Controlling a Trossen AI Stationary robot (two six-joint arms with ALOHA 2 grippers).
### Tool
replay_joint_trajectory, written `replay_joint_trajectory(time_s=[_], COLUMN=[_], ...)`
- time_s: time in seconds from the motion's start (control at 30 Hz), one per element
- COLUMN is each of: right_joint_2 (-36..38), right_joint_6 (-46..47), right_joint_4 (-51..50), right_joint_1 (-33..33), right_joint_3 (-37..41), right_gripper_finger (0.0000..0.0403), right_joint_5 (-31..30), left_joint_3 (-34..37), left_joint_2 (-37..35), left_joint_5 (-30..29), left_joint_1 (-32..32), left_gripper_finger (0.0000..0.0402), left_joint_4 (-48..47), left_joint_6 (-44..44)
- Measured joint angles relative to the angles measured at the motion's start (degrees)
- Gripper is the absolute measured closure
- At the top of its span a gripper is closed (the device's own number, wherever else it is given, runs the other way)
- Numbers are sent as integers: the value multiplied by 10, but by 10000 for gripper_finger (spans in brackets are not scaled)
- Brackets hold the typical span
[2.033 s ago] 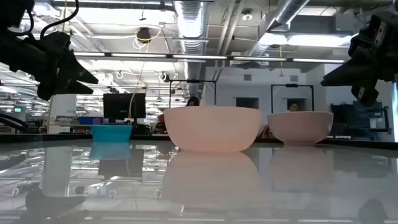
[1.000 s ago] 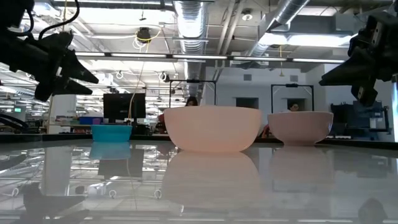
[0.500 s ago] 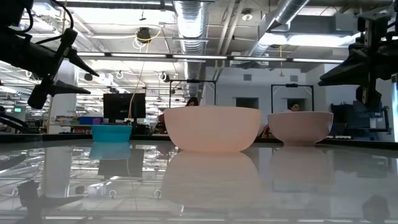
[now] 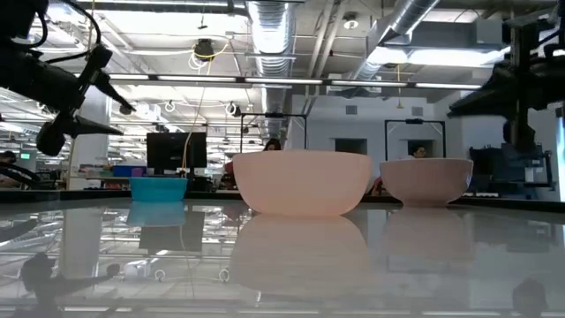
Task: Nest bowls inside each other
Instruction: Stack the orange bowl on top of the white bowl
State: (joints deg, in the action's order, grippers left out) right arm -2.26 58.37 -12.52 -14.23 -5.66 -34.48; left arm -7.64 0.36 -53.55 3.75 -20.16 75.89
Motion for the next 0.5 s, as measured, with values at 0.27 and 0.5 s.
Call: replay_joint_trajectory(time_s=[0.27, 0.5], right_joint_2=[0, -16], right_joint_6=[-251, -295], right_joint_4=[305, 382], right_joint_1=[22, 50], right_joint_3=[-1, -24], right_gripper_finger=[403, 379], right_joint_5=[36, 55], left_joint_3=[0, -6], left_joint_2=[0, 74], left_joint_5=[110, 199], left_joint_1=[0, 0], left_gripper_finger=[192, 192], left_joint_4=[287, 437], left_joint_6=[-270, -350])
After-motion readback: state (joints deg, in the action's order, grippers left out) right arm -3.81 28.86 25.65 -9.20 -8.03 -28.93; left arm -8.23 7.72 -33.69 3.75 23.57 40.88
